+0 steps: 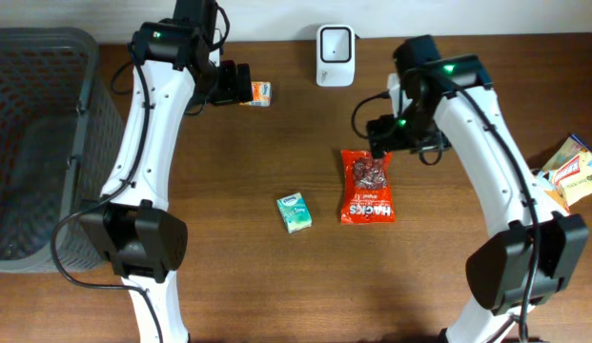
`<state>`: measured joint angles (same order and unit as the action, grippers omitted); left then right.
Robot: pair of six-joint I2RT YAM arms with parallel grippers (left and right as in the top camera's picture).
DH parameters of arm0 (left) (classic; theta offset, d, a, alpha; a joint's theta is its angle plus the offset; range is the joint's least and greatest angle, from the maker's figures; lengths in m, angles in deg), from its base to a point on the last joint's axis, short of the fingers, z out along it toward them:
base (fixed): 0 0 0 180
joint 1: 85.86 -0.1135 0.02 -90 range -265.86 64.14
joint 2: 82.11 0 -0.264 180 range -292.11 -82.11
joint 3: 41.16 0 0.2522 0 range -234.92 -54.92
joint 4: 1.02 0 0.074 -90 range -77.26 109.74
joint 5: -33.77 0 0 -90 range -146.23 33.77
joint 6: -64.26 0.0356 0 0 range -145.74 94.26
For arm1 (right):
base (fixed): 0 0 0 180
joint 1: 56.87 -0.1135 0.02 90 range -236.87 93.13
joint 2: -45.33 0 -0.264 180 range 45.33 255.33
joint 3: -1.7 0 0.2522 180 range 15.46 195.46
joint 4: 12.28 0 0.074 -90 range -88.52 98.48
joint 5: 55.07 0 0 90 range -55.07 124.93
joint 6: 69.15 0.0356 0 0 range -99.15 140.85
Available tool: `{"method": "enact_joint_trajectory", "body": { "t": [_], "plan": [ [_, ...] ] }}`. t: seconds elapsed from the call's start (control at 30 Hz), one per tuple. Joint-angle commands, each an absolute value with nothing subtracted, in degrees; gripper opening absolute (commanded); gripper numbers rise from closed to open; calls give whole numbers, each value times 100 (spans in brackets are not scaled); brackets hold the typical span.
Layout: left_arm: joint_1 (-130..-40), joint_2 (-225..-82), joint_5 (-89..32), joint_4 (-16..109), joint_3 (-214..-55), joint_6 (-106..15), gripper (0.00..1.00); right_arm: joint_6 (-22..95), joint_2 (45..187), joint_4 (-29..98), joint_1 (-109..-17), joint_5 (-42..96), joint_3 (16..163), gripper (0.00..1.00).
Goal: Scan the item barcode
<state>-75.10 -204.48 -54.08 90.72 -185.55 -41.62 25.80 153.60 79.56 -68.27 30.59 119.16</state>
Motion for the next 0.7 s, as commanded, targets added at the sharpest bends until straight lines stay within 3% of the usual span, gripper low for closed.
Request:
{"method": "enact_joint_trajectory", "body": {
  "t": [0.0,0.13,0.37,0.67],
  "plan": [
    [-7477,-20500,-5346,9078,-18528,-4155,99,2705,15462,7541,-6886,2445,11313,64],
    [-7451,-20500,-5351,9085,-18528,-4155,99,3496,15462,6660,-6969,2545,10493,59],
    [-7451,-20500,-5349,9083,-18528,-4155,99,3944,15467,5301,-7048,2604,9291,59],
    [-7451,-20500,-5349,9102,-18528,-4155,99,4134,15572,4853,-7194,2958,8952,56]
  ]
}}
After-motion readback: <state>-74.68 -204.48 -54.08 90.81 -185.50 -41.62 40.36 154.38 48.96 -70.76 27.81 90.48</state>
